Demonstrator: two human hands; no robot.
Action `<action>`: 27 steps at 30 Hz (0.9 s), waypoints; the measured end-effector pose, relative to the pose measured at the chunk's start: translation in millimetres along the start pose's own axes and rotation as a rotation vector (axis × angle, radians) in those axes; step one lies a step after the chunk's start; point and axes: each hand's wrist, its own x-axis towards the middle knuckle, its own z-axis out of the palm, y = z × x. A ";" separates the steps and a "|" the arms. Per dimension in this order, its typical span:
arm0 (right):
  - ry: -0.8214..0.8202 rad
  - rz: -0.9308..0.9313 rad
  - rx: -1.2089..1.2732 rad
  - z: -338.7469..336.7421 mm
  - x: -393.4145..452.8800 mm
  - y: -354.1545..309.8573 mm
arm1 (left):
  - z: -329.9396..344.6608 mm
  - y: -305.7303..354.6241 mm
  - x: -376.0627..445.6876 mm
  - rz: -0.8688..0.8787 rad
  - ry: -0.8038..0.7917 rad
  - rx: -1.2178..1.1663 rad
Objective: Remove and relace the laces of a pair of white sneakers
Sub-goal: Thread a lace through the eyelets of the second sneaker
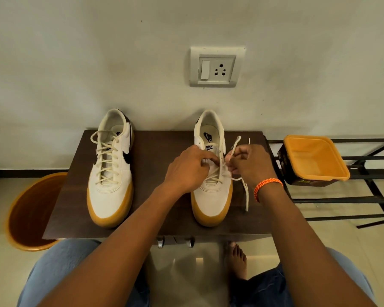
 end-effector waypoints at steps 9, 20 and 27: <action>0.012 0.024 0.099 -8.1 2.2 -1.5 | -7.7 -2.6 1.6 -0.001 -0.081 -0.052; 0.178 -0.078 0.136 -7.9 3.5 -2.2 | -12.0 -4.4 2.3 -0.007 -0.116 -0.091; -0.060 0.093 0.152 -6.6 1.4 -0.7 | -13.6 -4.1 2.4 -0.027 -0.133 -0.156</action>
